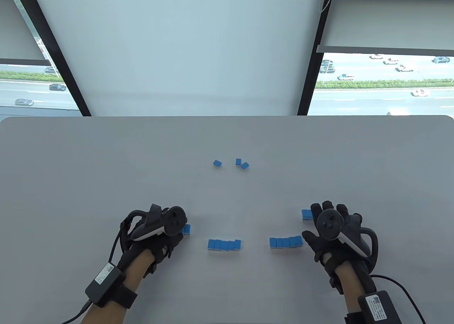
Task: Build mahjong tile wall
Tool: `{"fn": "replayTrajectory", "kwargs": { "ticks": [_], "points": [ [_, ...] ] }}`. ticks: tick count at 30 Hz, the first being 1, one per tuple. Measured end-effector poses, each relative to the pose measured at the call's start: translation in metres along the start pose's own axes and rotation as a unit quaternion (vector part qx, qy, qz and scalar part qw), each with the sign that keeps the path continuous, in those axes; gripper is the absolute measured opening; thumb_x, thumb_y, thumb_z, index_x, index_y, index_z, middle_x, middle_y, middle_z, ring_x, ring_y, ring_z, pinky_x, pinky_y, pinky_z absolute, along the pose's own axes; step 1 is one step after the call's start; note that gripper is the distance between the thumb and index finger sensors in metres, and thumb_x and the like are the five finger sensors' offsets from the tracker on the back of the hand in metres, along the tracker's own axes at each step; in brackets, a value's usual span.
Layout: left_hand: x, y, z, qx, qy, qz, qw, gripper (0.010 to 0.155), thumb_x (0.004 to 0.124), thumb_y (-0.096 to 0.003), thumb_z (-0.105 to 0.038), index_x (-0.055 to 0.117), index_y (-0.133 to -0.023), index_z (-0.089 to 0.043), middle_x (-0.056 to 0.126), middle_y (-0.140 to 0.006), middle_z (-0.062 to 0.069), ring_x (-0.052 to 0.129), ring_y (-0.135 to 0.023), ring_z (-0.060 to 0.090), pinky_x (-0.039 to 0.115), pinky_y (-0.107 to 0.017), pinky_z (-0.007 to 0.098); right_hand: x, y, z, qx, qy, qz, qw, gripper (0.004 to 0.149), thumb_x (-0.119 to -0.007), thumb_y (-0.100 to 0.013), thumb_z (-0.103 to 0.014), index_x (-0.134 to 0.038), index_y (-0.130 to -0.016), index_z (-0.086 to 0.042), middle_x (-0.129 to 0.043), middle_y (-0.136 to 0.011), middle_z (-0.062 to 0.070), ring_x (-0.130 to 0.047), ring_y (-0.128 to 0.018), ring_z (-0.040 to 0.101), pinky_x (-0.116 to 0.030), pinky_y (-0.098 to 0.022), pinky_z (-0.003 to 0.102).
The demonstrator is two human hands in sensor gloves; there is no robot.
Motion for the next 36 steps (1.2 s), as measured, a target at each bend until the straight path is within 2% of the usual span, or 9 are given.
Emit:
{"fn": "replayTrajectory", "kwargs": {
  "ticks": [10, 16, 27, 31, 36],
  "points": [
    [0.0, 0.0, -0.001, 0.0, 0.002, 0.002, 1.0, 0.059, 0.086, -0.0427, -0.047, 0.074, -0.097, -0.028, 0.077, -0.095, -0.001, 0.083, -0.08, 0.028, 0.068, -0.066, 0.057, 0.0, 0.0, 0.001, -0.001, -0.001, 0.001, 1.0, 0.08, -0.067, -0.046, -0.064, -0.026, -0.108, -0.035, -0.018, -0.116, 0.0, -0.016, -0.104, 0.041, -0.014, -0.066, 0.066],
    [-0.003, 0.003, 0.001, 0.0, 0.017, 0.007, 1.0, 0.064, 0.087, -0.0419, -0.049, 0.071, -0.1, -0.029, 0.074, -0.098, 0.001, 0.081, -0.083, 0.03, 0.066, -0.066, 0.059, 0.001, 0.0, 0.003, -0.004, -0.003, 0.005, 1.0, 0.08, -0.067, -0.046, -0.064, -0.026, -0.108, -0.035, -0.018, -0.116, 0.0, -0.016, -0.103, 0.041, -0.014, -0.066, 0.066],
    [-0.031, 0.014, 0.0, 0.004, 0.039, -0.046, 0.998, 0.067, 0.086, -0.0414, -0.053, 0.07, -0.102, -0.029, 0.073, -0.104, 0.004, 0.079, -0.089, 0.034, 0.064, -0.068, 0.061, 0.002, 0.001, 0.004, -0.001, -0.003, 0.011, 1.0, 0.08, -0.067, -0.046, -0.064, -0.026, -0.109, -0.035, -0.018, -0.116, 0.0, -0.016, -0.104, 0.04, -0.013, -0.066, 0.066],
    [-0.048, 0.007, -0.005, 0.013, 0.045, -0.077, 0.996, 0.067, 0.086, -0.0412, -0.053, 0.07, -0.102, -0.029, 0.074, -0.103, 0.004, 0.08, -0.088, 0.034, 0.065, -0.068, 0.061, 0.002, 0.0, 0.003, 0.001, -0.003, 0.012, 1.0, 0.08, -0.067, -0.046, -0.064, -0.026, -0.109, -0.035, -0.018, -0.116, 0.0, -0.016, -0.104, 0.04, -0.013, -0.066, 0.066],
    [-0.067, -0.024, -0.016, 0.026, 0.023, -0.091, 0.995, 0.068, 0.087, -0.0407, -0.053, 0.069, -0.102, -0.031, 0.075, -0.103, 0.002, 0.081, -0.089, 0.032, 0.065, -0.068, 0.061, 0.002, 0.0, 0.003, 0.004, -0.005, 0.012, 1.0, 0.08, -0.067, -0.046, -0.064, -0.026, -0.109, -0.035, -0.018, -0.116, 0.0, -0.016, -0.104, 0.04, -0.013, -0.066, 0.066]
  ]
}}
Point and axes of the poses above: the tracker on the back of each hand, its own z axis roughly to the little-finger side, its own y axis roughly from the fingertips to the wrist, x = y × z, the point moved 1 cm from there along -y, roughly from the wrist to the fingertips
